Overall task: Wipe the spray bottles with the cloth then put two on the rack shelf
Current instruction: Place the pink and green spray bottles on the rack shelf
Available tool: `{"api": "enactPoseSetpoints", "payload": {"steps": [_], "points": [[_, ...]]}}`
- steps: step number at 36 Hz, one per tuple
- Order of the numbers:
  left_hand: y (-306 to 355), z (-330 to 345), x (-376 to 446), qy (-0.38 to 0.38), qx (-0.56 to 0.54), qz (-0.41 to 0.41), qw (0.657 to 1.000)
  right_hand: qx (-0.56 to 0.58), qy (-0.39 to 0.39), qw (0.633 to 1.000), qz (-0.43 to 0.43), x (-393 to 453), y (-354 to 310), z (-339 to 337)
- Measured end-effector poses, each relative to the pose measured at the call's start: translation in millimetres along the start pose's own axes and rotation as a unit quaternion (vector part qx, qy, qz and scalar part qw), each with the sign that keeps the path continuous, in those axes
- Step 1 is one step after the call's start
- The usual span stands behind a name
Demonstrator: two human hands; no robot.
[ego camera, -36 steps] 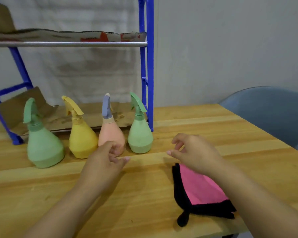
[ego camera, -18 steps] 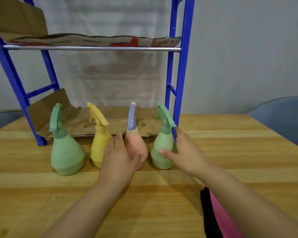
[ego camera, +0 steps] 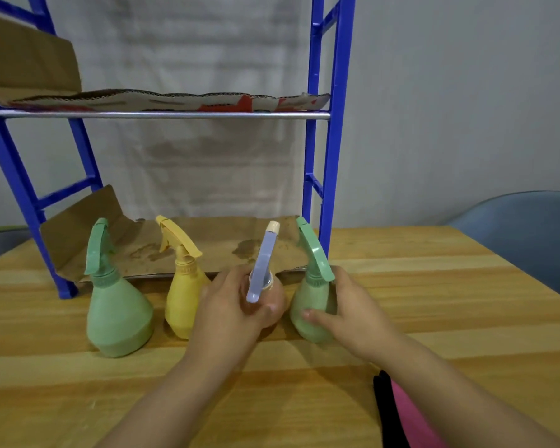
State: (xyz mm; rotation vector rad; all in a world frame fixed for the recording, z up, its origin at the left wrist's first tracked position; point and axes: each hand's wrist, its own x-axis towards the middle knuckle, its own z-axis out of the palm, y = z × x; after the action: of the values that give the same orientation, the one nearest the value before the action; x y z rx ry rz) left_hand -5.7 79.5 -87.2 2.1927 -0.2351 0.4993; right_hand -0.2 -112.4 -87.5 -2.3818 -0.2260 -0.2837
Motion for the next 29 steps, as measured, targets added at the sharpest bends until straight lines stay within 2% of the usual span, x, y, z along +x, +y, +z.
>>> {"api": "enactPoseSetpoints", "payload": {"steps": [8,17,21,24,29], "points": [[39,-34,-5,0.028,-0.064,0.096,0.993,-0.045,0.101,0.988,-0.108,-22,-16,-29],[68,-107,16,0.07,-0.042,0.17,0.982,-0.038,0.238,0.935,-0.261,-8,-71,-75],[80,-152,34,0.076,-0.045,0.177,0.98,-0.009,0.253,0.918,-0.305,10,-109,-94],[90,-185,54,0.117,-0.03,0.196,0.973,-0.006,0.275,0.899,-0.34,32,-137,-107],[102,-231,93,0.17,0.025,0.207,0.963,0.018,0.297,0.889,-0.348,71,-180,-122]]}}
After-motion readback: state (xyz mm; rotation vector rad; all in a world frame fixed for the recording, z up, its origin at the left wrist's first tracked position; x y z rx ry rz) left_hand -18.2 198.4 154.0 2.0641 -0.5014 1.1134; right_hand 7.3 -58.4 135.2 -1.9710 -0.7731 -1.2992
